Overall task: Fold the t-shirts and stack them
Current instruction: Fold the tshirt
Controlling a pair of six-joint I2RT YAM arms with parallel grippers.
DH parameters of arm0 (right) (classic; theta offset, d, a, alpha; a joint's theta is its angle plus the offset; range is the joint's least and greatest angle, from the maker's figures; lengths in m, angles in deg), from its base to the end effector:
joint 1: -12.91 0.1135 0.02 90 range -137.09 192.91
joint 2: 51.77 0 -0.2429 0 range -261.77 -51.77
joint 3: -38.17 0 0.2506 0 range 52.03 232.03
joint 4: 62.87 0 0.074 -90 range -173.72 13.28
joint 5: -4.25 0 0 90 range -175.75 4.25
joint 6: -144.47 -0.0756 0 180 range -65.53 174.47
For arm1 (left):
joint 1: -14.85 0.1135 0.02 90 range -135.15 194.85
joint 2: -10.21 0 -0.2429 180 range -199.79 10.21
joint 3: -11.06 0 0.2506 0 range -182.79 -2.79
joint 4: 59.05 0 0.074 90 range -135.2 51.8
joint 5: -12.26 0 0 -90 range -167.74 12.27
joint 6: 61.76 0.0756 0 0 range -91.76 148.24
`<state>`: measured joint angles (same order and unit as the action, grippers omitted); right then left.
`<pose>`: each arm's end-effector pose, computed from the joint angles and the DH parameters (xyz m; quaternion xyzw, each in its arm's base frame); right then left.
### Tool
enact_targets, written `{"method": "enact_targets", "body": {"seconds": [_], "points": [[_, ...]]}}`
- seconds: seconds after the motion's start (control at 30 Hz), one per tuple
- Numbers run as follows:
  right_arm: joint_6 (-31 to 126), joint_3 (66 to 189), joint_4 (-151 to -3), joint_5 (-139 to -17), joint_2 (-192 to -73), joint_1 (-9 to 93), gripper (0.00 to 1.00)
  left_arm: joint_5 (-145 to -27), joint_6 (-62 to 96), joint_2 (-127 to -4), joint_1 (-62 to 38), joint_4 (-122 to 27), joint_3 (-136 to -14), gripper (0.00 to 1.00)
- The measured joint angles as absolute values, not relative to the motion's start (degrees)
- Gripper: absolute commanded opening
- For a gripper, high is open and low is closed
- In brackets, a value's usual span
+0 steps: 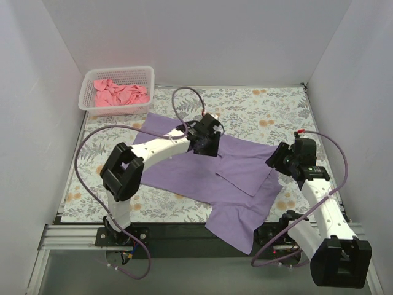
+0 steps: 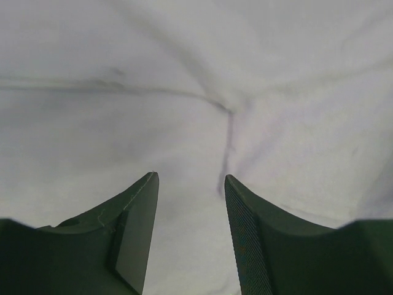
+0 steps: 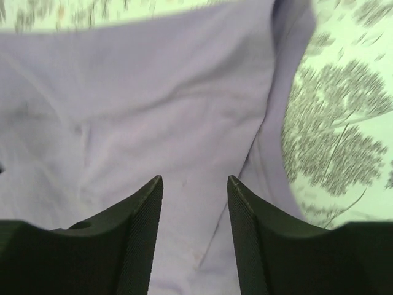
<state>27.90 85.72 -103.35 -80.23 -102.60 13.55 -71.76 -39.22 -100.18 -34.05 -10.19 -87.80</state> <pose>0.2245 0.0098 0.1842 0.1877 0.8994 0.1353 0.3708 0.2846 -0.3142 0.1614 -0.1688 0.9507 -0.1902 0.1774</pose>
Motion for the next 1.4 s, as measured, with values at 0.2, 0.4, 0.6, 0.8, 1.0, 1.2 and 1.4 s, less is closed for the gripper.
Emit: {"method": "enact_targets", "body": {"seconds": [0.2,0.4,0.6,0.8,1.0,1.2,1.4], "points": [[26.9,84.8,-87.7,-81.6,-109.8,6.3,0.47,-70.7,-38.3,-94.4,-17.9,-11.7,-88.4,0.45],[26.0,80.5,-73.7,-77.3,-119.0,-0.4,0.46,-69.1,-37.6,-93.9,-9.1,-14.8,-85.5,0.44],[26.2,80.2,-65.8,-71.5,-125.3,-4.2,0.46,-69.1,-37.5,-96.4,-5.0,-16.8,-83.9,0.43],[26.2,80.2,-59.3,-66.8,-129.3,-4.9,0.46,-68.7,-37.1,-105.6,-2.6,-18.8,-89.6,0.41],[26.4,79.5,-56.0,-64.4,-133.3,-5.3,0.21,-67.0,-36.2,-110.5,-2.3,-19.0,-90.3,0.40],[26.2,77.6,-54.5,-63.7,-133.9,-6.7,0.01,-65.3,-35.9,-110.9,-2.3,-18.9,-90.4,0.38],[26.2,75.5,-54.2,-64.0,-132.4,-9.3,0.01,-63.7,-35.9,-110.9,-2.3,-18.4,-90.4,0.38]]}}
